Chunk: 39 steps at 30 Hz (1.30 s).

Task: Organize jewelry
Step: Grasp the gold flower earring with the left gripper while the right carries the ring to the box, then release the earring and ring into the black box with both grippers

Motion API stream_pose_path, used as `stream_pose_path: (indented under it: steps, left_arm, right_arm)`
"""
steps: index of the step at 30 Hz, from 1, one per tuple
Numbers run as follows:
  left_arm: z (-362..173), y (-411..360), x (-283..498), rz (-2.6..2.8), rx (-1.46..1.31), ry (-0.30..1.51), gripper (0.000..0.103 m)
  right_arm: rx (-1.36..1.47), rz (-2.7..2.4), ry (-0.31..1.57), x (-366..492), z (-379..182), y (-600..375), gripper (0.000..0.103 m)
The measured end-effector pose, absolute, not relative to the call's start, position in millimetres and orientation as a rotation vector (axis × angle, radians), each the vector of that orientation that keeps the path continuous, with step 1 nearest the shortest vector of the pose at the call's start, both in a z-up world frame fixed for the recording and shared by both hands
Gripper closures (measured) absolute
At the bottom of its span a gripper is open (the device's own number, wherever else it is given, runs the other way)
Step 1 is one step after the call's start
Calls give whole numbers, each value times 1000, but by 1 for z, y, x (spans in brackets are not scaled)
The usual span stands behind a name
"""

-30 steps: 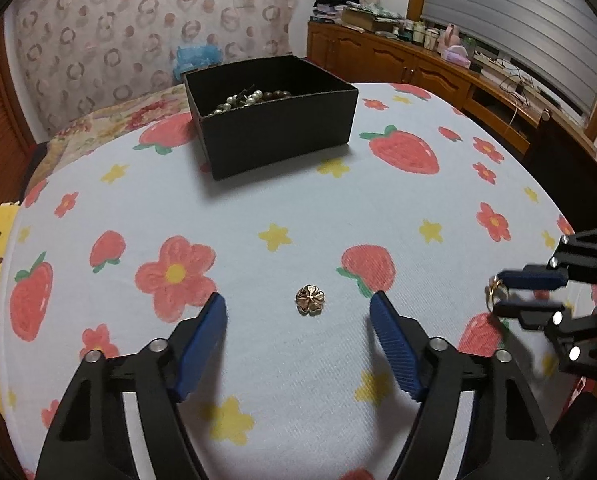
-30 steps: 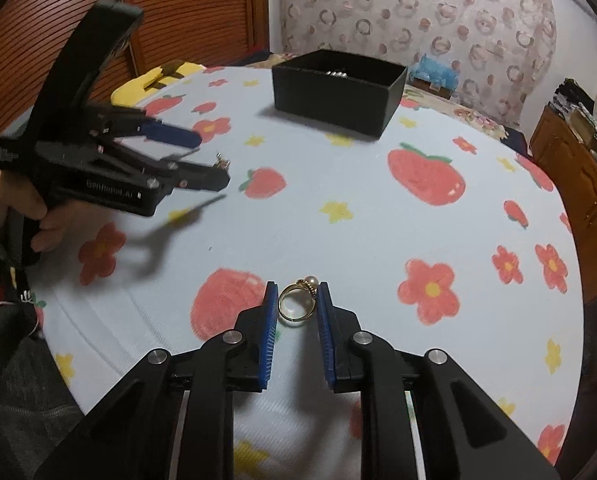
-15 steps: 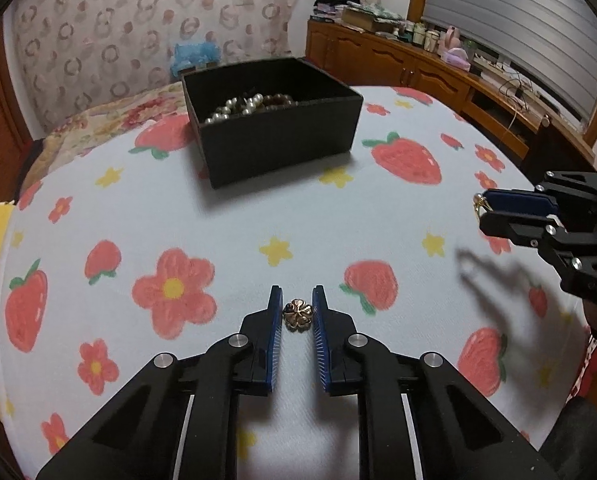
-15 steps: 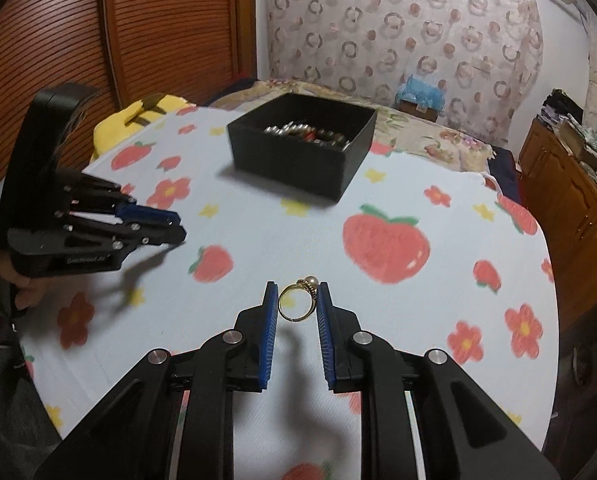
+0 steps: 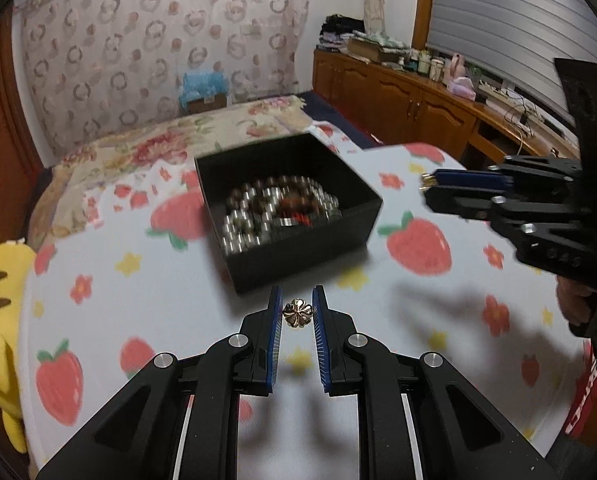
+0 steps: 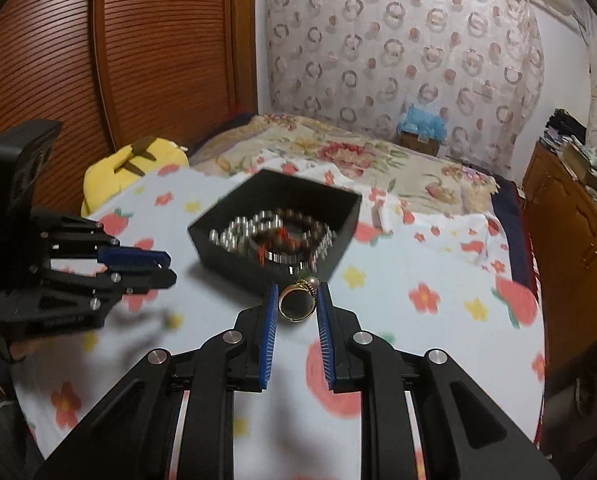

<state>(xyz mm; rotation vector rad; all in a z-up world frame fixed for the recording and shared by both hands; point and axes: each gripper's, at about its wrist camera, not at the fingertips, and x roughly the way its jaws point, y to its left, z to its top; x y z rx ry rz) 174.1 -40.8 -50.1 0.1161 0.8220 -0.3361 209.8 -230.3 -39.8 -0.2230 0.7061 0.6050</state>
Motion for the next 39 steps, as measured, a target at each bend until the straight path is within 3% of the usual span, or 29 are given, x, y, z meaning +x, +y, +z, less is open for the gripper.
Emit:
stream_pose_path:
  steps: [15,31,35,39]
  left_arm:
    - [-28,-36,223,-297,102,783,89]
    - [-33,-31,273,-235,91,789,89]
    - [-33,-31,284,-226,85,792,89]
    - [-32,-31,286,-223,83,794,87]
  right_arm:
    - [-171,662,684,267,-36,-200,81]
    - [-143,613,685,254,-39,-224,79]
    - [-127,597,686,251,-40,-231,71]
    - [-114,581,687,248,-42,-236,71]
